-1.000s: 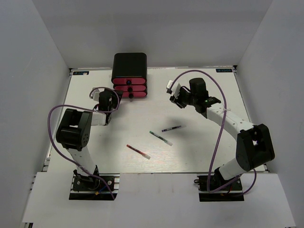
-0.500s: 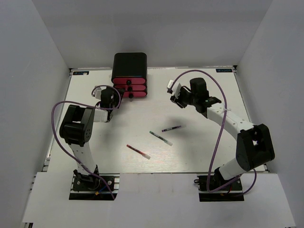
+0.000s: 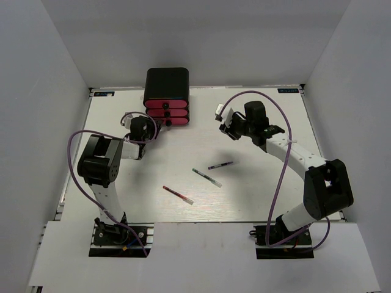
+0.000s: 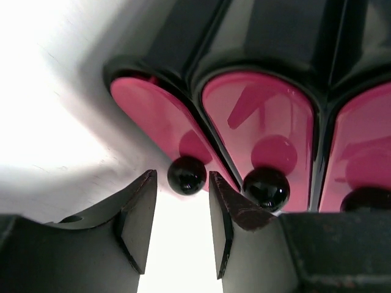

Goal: Sort the stationery into containers
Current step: Open the drawer

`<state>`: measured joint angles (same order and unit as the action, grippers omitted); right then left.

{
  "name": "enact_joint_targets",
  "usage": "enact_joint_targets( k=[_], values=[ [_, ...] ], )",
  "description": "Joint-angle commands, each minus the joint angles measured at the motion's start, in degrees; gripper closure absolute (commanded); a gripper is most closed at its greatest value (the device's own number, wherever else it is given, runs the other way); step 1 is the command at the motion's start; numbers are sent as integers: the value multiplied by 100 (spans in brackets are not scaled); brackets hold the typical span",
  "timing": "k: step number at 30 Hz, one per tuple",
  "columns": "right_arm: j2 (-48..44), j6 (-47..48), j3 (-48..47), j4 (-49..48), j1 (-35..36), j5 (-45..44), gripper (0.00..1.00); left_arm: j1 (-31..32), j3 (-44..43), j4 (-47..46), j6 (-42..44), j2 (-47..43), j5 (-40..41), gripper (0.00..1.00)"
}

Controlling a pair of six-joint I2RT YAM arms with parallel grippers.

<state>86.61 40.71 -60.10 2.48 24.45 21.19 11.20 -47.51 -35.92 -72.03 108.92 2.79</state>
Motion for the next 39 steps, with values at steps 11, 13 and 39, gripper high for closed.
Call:
enact_joint_targets(
  k=[11, 13, 39],
  values=[
    [-153, 25, 24, -187, -45, 78, 61, 31, -338, -309, -48, 393, -480, 48],
    [-144, 34, 42, -186, -45, 78, 61, 31, -338, -380, -100, 462, -481, 47],
    [-109, 25, 33, -186, -63, 105, 61, 31, -856, -188, -101, 859, -718, 51]
  ],
)
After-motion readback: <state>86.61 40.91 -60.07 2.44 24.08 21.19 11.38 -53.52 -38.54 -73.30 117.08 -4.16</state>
